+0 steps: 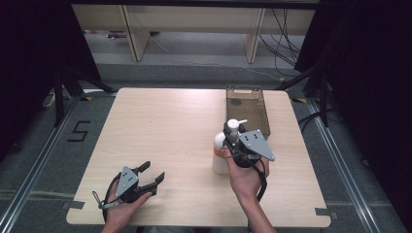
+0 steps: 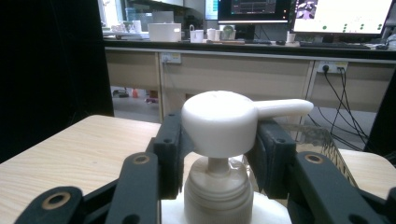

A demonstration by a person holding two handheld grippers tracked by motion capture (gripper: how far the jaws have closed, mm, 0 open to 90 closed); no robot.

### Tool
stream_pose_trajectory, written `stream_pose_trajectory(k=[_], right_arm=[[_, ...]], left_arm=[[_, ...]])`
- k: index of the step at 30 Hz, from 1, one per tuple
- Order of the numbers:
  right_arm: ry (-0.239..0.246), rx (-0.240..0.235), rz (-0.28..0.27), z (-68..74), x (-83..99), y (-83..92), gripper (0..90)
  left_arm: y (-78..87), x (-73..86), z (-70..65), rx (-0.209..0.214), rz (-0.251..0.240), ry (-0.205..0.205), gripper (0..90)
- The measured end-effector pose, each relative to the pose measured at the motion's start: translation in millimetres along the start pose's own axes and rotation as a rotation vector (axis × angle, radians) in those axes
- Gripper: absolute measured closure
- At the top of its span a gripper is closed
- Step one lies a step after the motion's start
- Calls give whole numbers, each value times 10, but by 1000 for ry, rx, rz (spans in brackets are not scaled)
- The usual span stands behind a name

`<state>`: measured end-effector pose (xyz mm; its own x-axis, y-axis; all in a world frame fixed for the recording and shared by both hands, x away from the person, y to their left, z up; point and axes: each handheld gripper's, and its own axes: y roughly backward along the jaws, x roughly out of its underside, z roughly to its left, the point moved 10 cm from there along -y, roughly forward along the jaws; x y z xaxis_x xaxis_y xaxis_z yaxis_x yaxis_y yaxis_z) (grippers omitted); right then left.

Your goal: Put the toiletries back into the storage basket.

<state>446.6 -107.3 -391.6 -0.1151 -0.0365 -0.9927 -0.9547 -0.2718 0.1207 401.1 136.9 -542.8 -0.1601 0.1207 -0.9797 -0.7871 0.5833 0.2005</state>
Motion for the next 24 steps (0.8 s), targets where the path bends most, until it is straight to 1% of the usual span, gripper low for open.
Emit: stream_pose_trajectory(k=[3, 4, 6, 7, 9, 10, 11, 12, 13, 14, 15, 16, 17, 18, 19, 20, 22, 23, 24], right_arm=[[-4, -3, 3, 6, 0, 3, 599], [-15, -9, 8, 20, 5, 4, 600], [-14, -3, 2, 3, -2, 9, 600], [-28, -4, 6, -6, -3, 18, 601], [-28, -5, 3, -23, -16, 24, 601], [-20, -1, 0, -36, -26, 29, 601], [-27, -4, -3, -33, -38, 30, 601], [-24, -2, -2, -42, -49, 40, 601], [-15, -4, -7, -48, -65, 42, 601], [-12, 1, -12, -62, -79, 44, 601], [-25, -1, -4, -59, -79, 56, 601], [-25, -1, -4, -59, -79, 56, 601], [-14, 6, -13, -87, -100, 62, 601], [-14, 6, -13, -87, -100, 62, 601], [-24, 5, -8, -92, -108, 73, 601], [-15, 9, -12, -105, -119, 78, 601], [-23, 8, -18, -104, -130, 78, 602], [-26, 10, -16, -121, -148, 91, 601], [-26, 10, -16, -121, -148, 91, 601]], left_arm=[[0, 0, -1, 1, 0, 1, 311], [0, 0, -1, 1, 0, 1, 312], [0, 0, 0, 1, 0, 0, 312], [0, 0, -1, 1, 0, 1, 311], [-1, 0, -2, 2, 1, 0, 312], [-1, 0, -2, 2, 1, 0, 311], [2, 4, -2, -1, 4, 1, 311], [15, 13, 3, -9, 19, -2, 311], [-1, 0, -3, 1, 0, 0, 311], [0, 0, -1, 0, 0, -2, 311], [0, 0, -1, 0, 0, -1, 311], [0, 0, -1, 0, 0, -1, 311], [16, 14, 2, -10, 19, -1, 311], [16, 14, 2, -10, 19, -1, 311], [13, 13, 2, -9, 18, -4, 311], [14, 13, 2, -9, 18, -4, 311], [14, 12, 2, -9, 17, -2, 311], [1, 1, -2, -1, 1, -1, 311], [1, 1, -2, -1, 1, -1, 311]])
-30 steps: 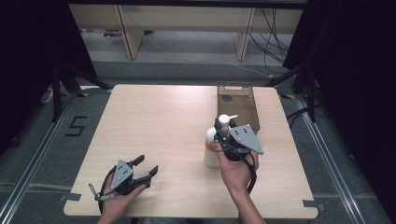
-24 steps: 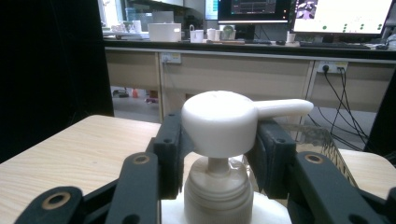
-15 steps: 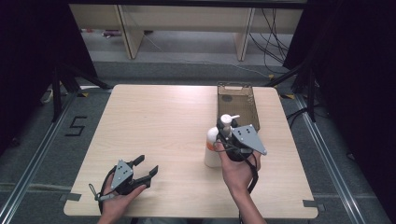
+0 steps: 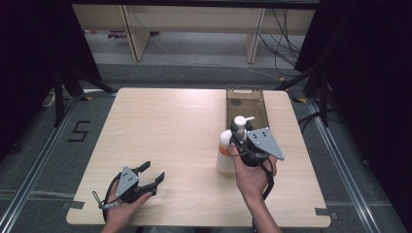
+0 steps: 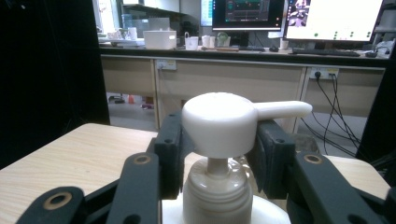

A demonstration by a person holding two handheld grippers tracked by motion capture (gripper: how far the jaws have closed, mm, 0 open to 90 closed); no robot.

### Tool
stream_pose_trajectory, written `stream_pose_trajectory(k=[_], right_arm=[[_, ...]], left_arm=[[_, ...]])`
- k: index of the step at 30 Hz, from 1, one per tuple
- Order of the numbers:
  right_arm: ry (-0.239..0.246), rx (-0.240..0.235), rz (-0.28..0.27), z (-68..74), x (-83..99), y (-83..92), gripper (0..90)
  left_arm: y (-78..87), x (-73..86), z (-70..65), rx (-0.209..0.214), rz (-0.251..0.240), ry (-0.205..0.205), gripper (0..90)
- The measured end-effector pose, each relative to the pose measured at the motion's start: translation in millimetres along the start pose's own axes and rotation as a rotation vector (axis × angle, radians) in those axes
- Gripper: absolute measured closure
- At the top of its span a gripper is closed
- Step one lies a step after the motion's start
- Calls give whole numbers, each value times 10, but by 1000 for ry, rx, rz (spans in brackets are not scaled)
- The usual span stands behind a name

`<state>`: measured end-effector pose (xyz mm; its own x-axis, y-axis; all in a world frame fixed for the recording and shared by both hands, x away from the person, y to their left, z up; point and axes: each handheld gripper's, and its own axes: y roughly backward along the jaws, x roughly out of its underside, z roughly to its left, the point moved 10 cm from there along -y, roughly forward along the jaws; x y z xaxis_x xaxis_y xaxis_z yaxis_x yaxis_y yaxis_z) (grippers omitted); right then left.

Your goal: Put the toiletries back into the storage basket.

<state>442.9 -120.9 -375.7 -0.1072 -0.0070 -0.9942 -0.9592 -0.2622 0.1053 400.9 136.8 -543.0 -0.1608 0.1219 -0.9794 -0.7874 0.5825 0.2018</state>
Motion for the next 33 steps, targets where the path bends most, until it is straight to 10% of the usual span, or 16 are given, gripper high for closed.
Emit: stream_pose_trajectory(k=[33], right_arm=[[0, 56, -40, -306, -234, 93, 602]], left_arm=[[14, 12, 1, -11, 17, -3, 311]])
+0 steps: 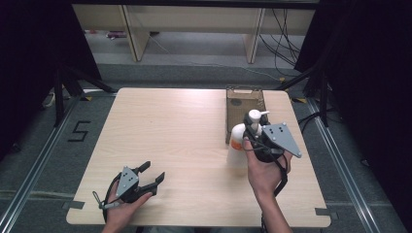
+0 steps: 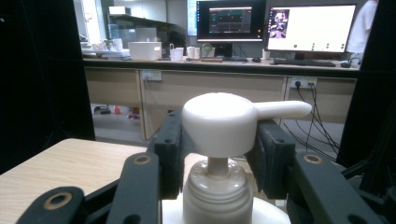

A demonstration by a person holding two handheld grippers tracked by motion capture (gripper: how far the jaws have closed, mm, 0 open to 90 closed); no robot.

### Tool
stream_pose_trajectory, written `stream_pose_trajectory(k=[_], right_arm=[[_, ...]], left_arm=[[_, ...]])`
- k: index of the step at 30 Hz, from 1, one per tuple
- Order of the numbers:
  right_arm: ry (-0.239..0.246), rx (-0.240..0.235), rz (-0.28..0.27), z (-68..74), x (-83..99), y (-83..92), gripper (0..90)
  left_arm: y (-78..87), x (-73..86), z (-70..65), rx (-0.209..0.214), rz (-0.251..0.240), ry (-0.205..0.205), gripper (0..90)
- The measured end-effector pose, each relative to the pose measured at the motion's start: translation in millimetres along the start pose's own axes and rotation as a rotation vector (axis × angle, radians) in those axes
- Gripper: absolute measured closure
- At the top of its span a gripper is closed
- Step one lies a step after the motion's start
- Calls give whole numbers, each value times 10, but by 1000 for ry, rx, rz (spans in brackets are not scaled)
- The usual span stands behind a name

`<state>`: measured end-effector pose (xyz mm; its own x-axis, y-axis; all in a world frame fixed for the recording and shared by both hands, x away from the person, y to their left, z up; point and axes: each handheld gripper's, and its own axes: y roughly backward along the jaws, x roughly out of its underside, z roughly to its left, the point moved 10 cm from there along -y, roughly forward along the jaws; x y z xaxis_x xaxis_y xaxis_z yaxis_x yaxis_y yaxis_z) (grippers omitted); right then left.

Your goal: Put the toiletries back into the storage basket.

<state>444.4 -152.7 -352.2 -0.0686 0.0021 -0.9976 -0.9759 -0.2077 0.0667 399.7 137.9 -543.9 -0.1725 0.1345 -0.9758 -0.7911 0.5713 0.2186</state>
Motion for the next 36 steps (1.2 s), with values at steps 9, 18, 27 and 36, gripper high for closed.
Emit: stream_pose_trajectory(k=[9, 18, 27, 36], right_arm=[[12, 15, -12, -75, -55, 10, 602], [-5, 27, -17, -151, -98, 23, 602], [-1, 32, -33, -203, -160, 23, 602], [12, 53, -36, -282, -202, 17, 602]], left_arm=[[0, -1, -1, -1, -1, -2, 311], [-7, -7, -6, 3, -10, -3, 311], [-19, -17, -6, 9, -20, -8, 311], [-1, -2, -8, 4, -2, -6, 311]])
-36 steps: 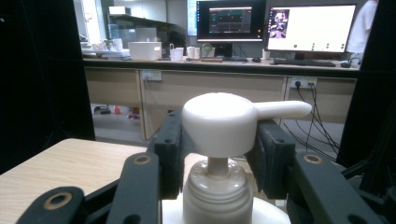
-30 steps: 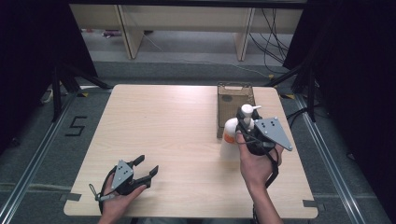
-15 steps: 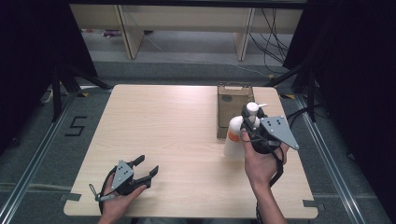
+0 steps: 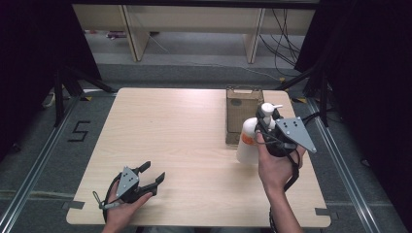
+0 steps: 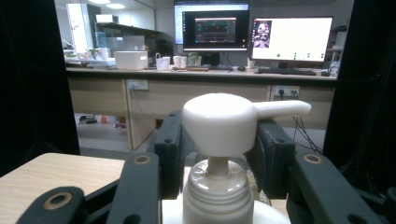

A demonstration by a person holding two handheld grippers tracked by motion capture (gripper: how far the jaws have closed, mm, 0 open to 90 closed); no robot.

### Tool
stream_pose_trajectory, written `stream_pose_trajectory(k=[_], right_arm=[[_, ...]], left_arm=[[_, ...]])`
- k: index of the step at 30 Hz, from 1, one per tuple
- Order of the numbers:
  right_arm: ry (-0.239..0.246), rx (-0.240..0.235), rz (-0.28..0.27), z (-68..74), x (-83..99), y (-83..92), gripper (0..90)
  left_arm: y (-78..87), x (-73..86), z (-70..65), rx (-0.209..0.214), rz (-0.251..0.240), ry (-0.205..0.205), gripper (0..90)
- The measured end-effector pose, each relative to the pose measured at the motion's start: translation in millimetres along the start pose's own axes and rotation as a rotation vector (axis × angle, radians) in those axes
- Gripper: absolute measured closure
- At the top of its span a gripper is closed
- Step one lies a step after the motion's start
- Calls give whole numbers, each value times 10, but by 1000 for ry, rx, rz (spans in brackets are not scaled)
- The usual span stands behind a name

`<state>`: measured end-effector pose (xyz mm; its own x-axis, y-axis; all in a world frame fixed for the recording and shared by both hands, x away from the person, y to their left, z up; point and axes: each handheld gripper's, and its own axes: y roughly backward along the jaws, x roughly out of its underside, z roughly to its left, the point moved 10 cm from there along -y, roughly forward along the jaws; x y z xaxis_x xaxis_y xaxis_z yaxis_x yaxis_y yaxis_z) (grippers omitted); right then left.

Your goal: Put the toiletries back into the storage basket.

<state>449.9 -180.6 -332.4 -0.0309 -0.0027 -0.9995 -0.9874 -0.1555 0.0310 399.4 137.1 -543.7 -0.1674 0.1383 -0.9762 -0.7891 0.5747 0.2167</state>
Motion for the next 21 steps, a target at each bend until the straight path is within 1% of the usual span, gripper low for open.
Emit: stream_pose_trajectory(k=[1, 2, 3, 4, 7, 9, 10, 13, 14, 16, 17, 18, 19, 20, 21], right_arm=[[-15, 3, 4, 5, 0, 2, 602], [-10, -4, -6, 0, -24, -13, 602], [-10, -4, -6, 0, -24, -13, 602], [2, 2, -13, -18, -50, -13, 602], [-2, 2, -12, -19, -61, -14, 602], [5, 6, -16, -31, -74, -23, 602], [-4, 9, -17, -31, -82, -32, 602], [-10, 5, -7, -30, -77, -38, 602], [-6, 12, -16, -49, -87, -50, 602], [-6, 9, -13, -49, -86, -50, 602], [-13, 6, -11, -49, -90, -58, 602], [6, 12, -17, -69, -99, -60, 602], [6, 12, -17, -69, -99, -60, 602], [-6, 11, -14, -65, -105, -65, 602], [0, 13, -19, -76, -116, -69, 602]], left_arm=[[-1, 0, 0, 0, 0, 0, 311], [-1, 0, 0, 0, 0, 0, 312], [-1, 0, 0, 0, 0, 0, 311], [0, 0, 1, 0, 0, 1, 312], [1, 0, 1, -1, 0, 1, 311], [1, 0, 0, -1, 0, 0, 311], [1, 0, 0, -1, -1, 0, 311], [1, 0, 0, -1, 0, 0, 311], [1, 0, 0, 0, 0, 1, 311], [0, 0, 0, 0, 0, -1, 311], [0, 0, -1, 0, 1, -1, 311], [-1, -1, -2, 0, -1, 0, 311], [-1, -1, -2, 0, -1, 0, 311], [-1, -1, -3, 0, -1, 0, 311], [-2, -1, -3, 1, -1, 1, 311]])
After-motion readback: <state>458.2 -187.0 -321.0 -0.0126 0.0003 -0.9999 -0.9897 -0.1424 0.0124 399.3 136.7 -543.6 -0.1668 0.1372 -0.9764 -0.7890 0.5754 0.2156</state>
